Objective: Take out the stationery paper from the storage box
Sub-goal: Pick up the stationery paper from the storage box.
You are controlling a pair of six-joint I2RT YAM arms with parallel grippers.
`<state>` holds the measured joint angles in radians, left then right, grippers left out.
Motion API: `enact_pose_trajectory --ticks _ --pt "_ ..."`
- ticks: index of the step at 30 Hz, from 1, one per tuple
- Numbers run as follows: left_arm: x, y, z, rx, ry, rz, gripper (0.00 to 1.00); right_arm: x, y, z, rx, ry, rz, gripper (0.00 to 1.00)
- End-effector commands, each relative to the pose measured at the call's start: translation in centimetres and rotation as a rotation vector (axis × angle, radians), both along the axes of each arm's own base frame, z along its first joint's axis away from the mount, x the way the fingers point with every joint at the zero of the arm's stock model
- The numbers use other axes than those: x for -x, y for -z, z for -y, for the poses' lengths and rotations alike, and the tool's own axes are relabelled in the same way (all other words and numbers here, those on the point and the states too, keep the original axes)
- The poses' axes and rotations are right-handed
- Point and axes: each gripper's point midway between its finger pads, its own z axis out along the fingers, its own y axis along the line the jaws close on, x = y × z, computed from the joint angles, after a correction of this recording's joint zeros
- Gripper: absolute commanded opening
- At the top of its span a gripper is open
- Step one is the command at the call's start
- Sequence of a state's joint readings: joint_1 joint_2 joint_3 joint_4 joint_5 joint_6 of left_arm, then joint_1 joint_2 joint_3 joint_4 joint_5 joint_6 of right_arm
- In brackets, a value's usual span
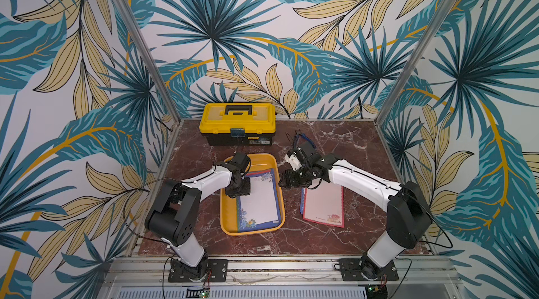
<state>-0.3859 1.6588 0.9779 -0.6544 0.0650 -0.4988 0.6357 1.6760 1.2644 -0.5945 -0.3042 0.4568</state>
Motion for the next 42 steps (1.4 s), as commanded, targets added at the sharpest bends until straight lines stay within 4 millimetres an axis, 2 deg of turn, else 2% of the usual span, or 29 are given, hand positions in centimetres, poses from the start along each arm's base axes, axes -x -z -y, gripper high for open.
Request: enact_pose_trajectory --ticks 1,8,16,22,30,38,42 --pt "-0.1 -1.0 0.4 0.049 0.011 0.015 0.42 0.2 0.2 -0.9 -0.035 -0.007 -0.026 0.64" --pt "-0.3 -2.2 0.6 0.092 0.004 0.04 0.38 0.2 0.3 -1.2 -0.047 -0.01 -0.032 0.64" --pt "-0.4 -2.7 0.8 0.133 -0.007 0.046 0.34 0.3 0.6 -1.6 -0.068 -0.01 -0.049 0.63" --pt "-0.6 -3.5 1.7 0.221 -0.011 0.069 0.24 0.4 0.8 -1.5 -0.07 -0.007 -0.053 0.63" --pt "-0.5 -4.4 3.2 0.316 0.012 0.081 0.21 0.5 1.0 -1.4 -0.066 -0.005 -0.056 0.62" --pt "-0.1 -4.1 4.3 0.384 0.039 0.064 0.21 0.6 1.4 -1.5 -0.069 -0.004 -0.066 0.62" --pt "0.0 -4.3 4.8 0.418 0.054 0.065 0.14 0.5 1.5 -1.5 -0.067 -0.001 -0.069 0.62"
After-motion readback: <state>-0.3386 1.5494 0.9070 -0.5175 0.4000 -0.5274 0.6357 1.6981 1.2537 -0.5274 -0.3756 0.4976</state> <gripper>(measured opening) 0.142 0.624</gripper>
